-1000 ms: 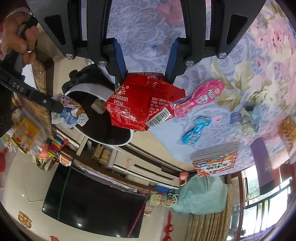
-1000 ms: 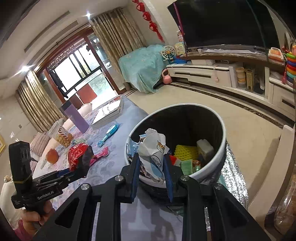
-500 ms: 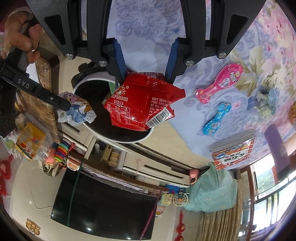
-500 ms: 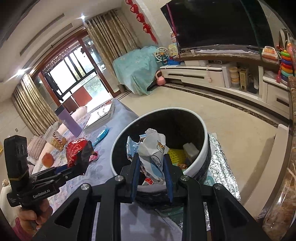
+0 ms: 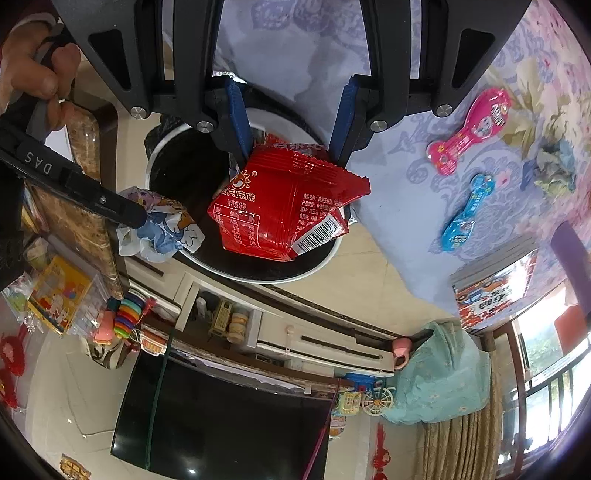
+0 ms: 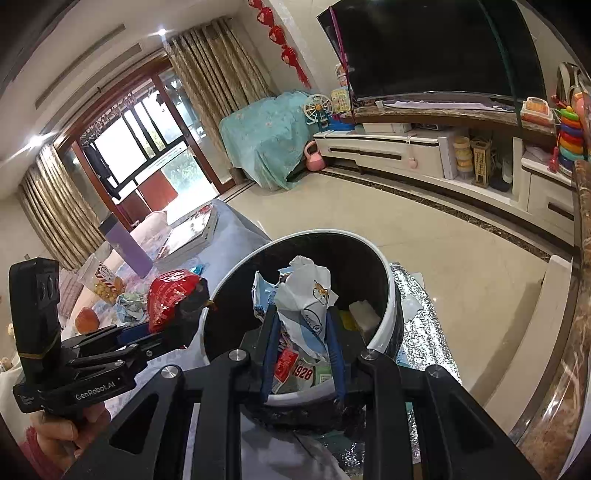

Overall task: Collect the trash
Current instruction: 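Carry the red snack bag and white wrapper in both grippers over the bin, then open both grippers to drop the red bag and white wrapper into the bin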

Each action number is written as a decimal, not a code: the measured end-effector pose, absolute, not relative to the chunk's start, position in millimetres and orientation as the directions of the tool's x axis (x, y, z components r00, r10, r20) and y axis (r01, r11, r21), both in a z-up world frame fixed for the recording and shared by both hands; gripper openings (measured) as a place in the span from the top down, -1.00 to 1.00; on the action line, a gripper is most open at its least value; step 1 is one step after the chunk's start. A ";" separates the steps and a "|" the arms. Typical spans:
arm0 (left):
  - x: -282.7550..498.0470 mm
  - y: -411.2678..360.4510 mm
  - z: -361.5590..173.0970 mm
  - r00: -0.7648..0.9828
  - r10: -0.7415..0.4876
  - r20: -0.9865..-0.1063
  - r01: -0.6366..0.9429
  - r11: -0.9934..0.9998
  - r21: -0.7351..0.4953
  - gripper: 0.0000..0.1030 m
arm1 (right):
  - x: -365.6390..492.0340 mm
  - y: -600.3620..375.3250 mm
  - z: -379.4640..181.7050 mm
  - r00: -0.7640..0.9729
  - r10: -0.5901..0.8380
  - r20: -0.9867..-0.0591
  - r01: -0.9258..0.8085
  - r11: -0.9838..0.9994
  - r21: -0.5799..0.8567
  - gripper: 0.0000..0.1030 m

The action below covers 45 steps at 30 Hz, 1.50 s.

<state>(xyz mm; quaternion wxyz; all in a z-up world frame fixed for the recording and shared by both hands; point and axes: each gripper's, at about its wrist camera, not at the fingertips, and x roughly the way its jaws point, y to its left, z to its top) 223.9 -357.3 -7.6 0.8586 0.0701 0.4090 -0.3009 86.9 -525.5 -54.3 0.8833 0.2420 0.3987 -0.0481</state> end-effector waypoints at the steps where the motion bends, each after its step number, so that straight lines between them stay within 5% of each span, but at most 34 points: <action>1: 225.6 -359.7 -8.3 0.481 -0.458 -0.748 0.574 0.809 -0.126 0.23 | 88.3 -526.3 -55.1 0.675 0.109 -0.730 0.279 0.878 0.389 0.52; 26: 247.2 -394.2 -16.5 0.452 -0.434 -0.779 0.592 0.800 -0.103 0.21 | 105.7 -541.7 -67.1 0.635 0.121 -0.763 0.300 0.872 0.388 0.52; 31: 252.0 -396.8 -16.0 0.441 -0.439 -0.783 0.591 0.798 -0.115 0.07 | 107.2 -541.1 -68.7 0.632 0.119 -0.766 0.303 0.871 0.386 0.51; 36: 252.1 -394.7 -13.3 0.436 -0.444 -0.783 0.589 0.798 -0.125 -0.12 | 109.0 -547.3 -71.2 0.632 0.114 -0.767 0.326 0.859 0.396 0.31; 40: 246.6 -382.5 -11.7 0.445 -0.461 -0.768 0.581 0.801 -0.144 -0.14 | 104.6 -549.4 -70.3 0.643 0.124 -0.756 0.332 0.844 0.421 -0.04; 45: 231.3 -351.9 -12.0 0.473 -0.471 -0.745 0.553 0.817 -0.165 -0.16 | 100.3 -541.2 -67.1 0.646 0.125 -0.753 0.332 0.842 0.425 -0.23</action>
